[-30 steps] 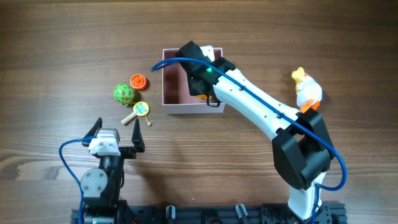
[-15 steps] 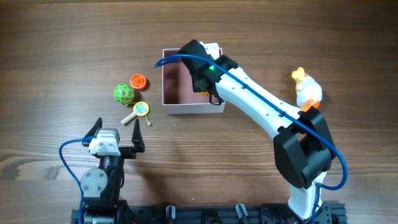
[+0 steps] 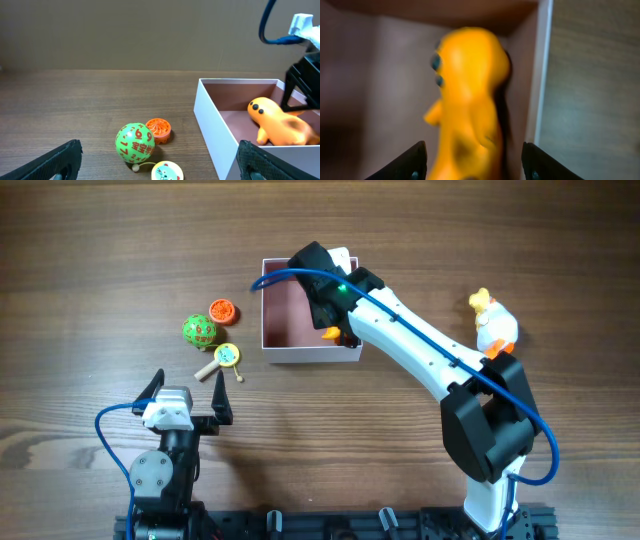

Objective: Pack container
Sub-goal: 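Lower the orange dinosaur into the box and open the right gripper, then move the right gripper to the white plush duck and grasp it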

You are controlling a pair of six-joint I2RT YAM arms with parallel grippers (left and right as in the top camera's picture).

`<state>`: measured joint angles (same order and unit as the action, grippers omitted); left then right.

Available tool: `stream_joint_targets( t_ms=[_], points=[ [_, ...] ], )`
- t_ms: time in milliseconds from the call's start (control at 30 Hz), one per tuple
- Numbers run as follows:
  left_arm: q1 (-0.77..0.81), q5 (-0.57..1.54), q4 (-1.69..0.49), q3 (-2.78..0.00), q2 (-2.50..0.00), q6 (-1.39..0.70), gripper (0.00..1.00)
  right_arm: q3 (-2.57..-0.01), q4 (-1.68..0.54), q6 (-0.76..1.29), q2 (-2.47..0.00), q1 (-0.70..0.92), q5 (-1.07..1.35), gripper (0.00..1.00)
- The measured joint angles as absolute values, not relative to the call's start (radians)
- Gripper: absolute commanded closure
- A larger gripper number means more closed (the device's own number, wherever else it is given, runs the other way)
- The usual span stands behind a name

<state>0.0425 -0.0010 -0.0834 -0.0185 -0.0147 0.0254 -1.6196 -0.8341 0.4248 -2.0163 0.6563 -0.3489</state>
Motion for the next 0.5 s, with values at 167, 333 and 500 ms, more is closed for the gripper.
stream_joint_targets(
  t_ms=[167, 333, 500],
  points=[
    [0.043, -0.001, -0.083, -0.019, -0.015, 0.025, 0.01, -1.692, -1.000, 0.433, -1.960, 0.627, -0.360, 0.39],
    [0.043, -0.001, -0.083, -0.019, -0.015, 0.025, 0.00, -1.750, -1.153, 0.445, -1.703, 0.458, -0.361, 0.29],
    [0.043, -0.001, -0.083, -0.019, -0.015, 0.026, 0.00, -1.755, -1.250, 0.400, -1.632, 0.222, -0.347, 0.09]
  ],
)
